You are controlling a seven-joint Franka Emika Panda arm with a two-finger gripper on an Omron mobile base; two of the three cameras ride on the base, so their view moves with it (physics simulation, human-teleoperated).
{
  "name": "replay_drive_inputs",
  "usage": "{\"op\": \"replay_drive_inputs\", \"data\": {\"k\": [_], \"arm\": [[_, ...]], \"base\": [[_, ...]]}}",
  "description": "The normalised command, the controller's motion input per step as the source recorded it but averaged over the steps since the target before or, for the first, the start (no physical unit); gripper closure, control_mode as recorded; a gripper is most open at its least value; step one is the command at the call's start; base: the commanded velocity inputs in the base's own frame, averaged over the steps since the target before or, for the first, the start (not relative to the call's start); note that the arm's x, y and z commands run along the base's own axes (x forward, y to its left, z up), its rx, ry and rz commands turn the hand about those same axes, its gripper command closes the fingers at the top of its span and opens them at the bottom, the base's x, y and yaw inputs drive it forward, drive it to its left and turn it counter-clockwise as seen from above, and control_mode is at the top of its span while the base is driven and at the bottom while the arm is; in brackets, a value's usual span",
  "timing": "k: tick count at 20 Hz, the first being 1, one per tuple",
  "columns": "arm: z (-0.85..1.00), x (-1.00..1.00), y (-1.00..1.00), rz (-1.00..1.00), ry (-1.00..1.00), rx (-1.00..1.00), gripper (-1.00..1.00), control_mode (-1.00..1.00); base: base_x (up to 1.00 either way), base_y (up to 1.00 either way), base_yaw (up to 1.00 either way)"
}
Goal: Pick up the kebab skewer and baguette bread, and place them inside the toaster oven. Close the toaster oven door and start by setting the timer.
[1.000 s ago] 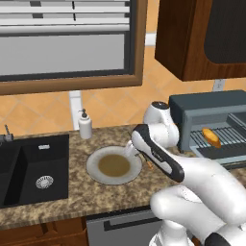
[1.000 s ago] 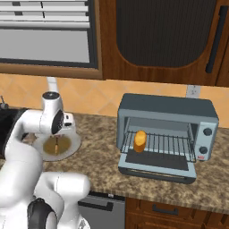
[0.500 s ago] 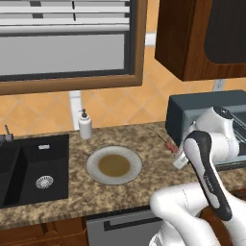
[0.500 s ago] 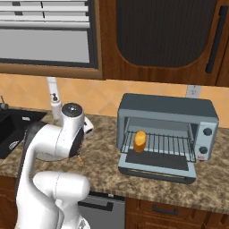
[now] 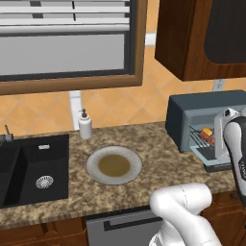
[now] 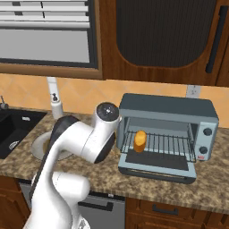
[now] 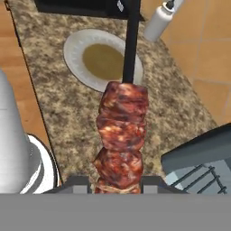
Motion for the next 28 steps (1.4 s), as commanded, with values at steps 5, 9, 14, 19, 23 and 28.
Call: {"op": "replay_drive_inputs", "data": {"k": [5, 9, 14, 19, 23, 28], "arm": [[0.08, 0.03, -1.00, 0.11, -0.06, -0.27, 1.00, -1.00], [0.00, 0.14, -0.86, -0.11, 0.00, -0.26, 1.00, -1.00], [-0.15, 0.29, -0.81, -0.08, -0.02, -0.15, 1.00, -1.00], [-0.43, 0.32, -0.62, 0.00, -0.12, -0.04, 1.00, -1.00], [-0.07, 0.61, -0.67, 0.01, -0.05, 0.00, 1.00, -1.00], [-0.25, 0.49, -0.25, 0.04, 0.00, 0.00, 1.00, -1.00]], "base": [[0.00, 0.00, 0.00], [0.00, 0.00, 0.00], [0.00, 0.00, 0.00], [0.00, 0.00, 0.00], [0.00, 0.00, 0.00], [0.00, 0.00, 0.00]]}}
